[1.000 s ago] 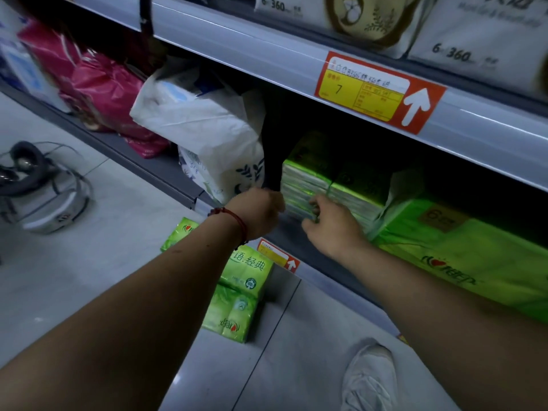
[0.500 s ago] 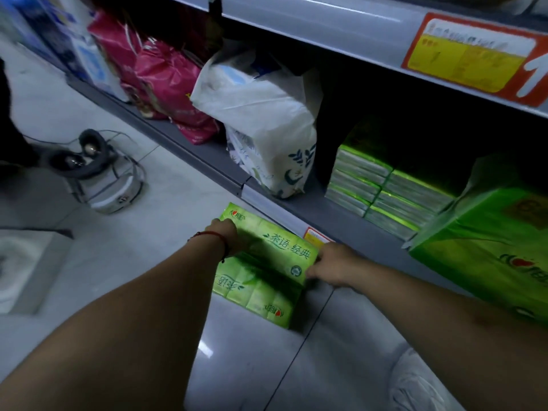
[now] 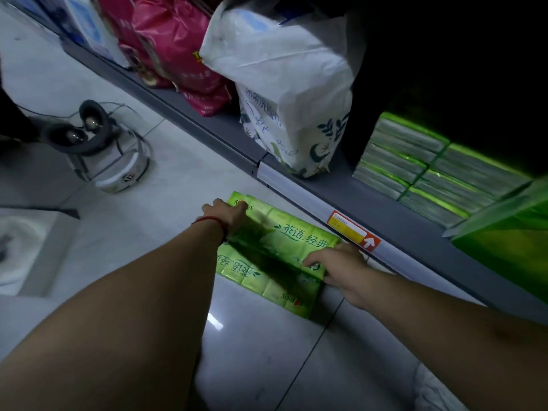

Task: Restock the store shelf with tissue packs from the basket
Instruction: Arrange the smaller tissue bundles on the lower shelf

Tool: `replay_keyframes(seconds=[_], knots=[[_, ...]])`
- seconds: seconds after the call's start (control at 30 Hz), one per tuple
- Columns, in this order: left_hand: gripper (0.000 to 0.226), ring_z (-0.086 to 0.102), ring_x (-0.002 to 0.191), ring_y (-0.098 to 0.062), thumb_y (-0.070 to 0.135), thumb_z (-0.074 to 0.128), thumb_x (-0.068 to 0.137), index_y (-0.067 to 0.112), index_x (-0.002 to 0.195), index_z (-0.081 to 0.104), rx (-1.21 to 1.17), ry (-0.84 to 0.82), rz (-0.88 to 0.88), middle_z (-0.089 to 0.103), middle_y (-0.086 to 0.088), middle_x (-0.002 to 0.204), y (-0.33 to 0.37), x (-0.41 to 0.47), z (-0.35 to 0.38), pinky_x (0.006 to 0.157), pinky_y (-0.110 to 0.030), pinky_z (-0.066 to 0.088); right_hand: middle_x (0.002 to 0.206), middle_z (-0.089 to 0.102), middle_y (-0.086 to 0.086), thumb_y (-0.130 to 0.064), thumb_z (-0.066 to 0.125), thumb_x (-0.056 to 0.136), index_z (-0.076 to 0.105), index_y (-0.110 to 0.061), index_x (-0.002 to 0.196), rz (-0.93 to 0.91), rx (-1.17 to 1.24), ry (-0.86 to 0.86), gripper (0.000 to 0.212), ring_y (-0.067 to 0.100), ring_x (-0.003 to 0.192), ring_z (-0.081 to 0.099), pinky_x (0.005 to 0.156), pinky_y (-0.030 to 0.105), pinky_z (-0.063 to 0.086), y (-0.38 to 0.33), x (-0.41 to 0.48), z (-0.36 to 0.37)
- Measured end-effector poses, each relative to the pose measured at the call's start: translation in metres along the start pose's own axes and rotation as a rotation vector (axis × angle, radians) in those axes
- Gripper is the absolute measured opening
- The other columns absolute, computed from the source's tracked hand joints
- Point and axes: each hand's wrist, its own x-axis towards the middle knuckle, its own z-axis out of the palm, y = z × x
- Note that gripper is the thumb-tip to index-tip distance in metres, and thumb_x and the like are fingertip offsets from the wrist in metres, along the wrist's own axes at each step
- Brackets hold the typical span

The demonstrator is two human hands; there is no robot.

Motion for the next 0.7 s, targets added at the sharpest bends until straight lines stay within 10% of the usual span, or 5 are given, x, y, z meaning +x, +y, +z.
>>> replay_keyframes(seconds=[0.13, 0.3, 0.5, 0.7], knots=[[0.074, 0.051, 0.127, -0.041, 0.065, 0.044, 0.095, 0.008, 0.142, 0.054, 0.045, -0.017, 0.005, 0.045, -0.021, 0.148, -0.020, -0.004, -0.029, 0.108, -0.044, 0.044, 0.119, 0.062, 0.010, -0.007, 0.082, 0.070, 0.057, -0.007, 0.124, 0.007, 0.096, -0.048, 0.060, 0.023, 0.095, 0.059, 0.092, 0.045, 0.054, 0.003, -0.020, 0.005], [0.040, 0.061, 0.098, -0.025, 0.050, 0.063, 0.095, 0.015, 0.115, 0.066, -0.327, -0.037, 0.166, 0.067, -0.007, 0.107, -0.027, -0.041, -0.095, 0.081, -0.032, 0.048, 0.093, 0.053, -0.001, -0.010, 0.080, 0.072, 0.059, -0.009, 0.103, -0.076, 0.204, 0.050, 0.037, 0.026, 0.091, 0.055, 0.099, 0.055, 0.054, -0.034, -0.064, 0.015], [0.037, 0.069, 0.105, -0.035, 0.032, 0.076, 0.089, 0.027, 0.115, 0.050, -0.990, 0.011, 0.311, 0.066, -0.011, 0.124, -0.021, -0.118, -0.184, 0.094, -0.055, 0.057, 0.083, 0.050, -0.004, -0.012, 0.078, 0.079, 0.058, -0.014, 0.086, -0.335, 0.383, 0.135, 0.021, 0.017, 0.077, 0.049, 0.096, 0.052, 0.056, -0.093, -0.157, 0.017], [0.044, 0.070, 0.105, -0.024, 0.035, 0.073, 0.090, 0.021, 0.129, 0.060, -1.070, -0.029, 0.516, 0.074, -0.003, 0.118, -0.035, -0.218, -0.240, 0.079, -0.039, 0.059, 0.087, 0.056, 0.003, -0.009, 0.074, 0.083, 0.066, -0.011, 0.103, -0.547, 0.516, 0.161, 0.022, 0.021, 0.072, 0.046, 0.070, 0.038, 0.039, -0.118, -0.250, -0.006]])
